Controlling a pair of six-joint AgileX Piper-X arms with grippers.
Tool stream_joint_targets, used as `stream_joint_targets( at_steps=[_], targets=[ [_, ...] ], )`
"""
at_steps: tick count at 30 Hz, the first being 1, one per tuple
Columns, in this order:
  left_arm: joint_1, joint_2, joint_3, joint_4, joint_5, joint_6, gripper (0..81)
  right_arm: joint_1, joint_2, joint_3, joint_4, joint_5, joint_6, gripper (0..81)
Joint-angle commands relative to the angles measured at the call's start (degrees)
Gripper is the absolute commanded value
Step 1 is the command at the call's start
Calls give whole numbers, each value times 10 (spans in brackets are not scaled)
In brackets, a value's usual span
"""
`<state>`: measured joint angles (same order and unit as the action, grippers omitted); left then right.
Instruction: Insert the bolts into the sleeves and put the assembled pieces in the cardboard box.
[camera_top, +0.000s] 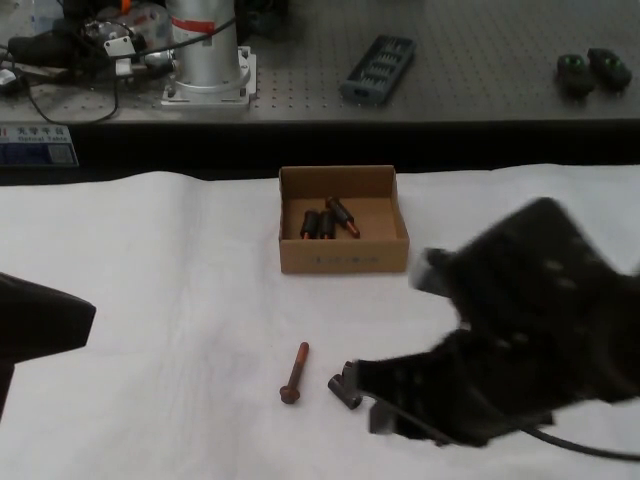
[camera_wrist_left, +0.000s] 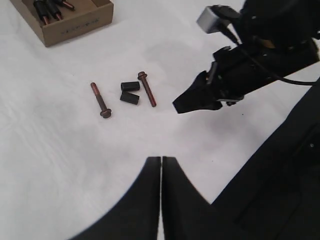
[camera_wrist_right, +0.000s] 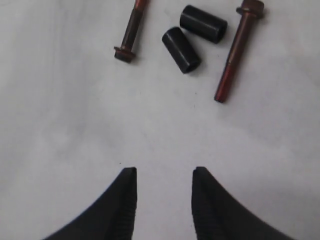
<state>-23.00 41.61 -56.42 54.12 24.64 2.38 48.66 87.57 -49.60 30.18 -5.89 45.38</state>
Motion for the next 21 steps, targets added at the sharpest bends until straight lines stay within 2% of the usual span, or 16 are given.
stream_joint_targets(
  at_steps=[1, 12, 21],
  targets=[
    [-2, -4, 0, -2, 7, -7, 7, -7, 11, -16, -3, -2, 1, 289],
    [-2, -4, 0, -2, 7, -7, 7, -80, 135, -108, 30, -2, -6, 283],
    [-2, -4, 0, -2, 5, 28, 7, -94, 177, -125, 50, -2, -28, 283]
  ],
)
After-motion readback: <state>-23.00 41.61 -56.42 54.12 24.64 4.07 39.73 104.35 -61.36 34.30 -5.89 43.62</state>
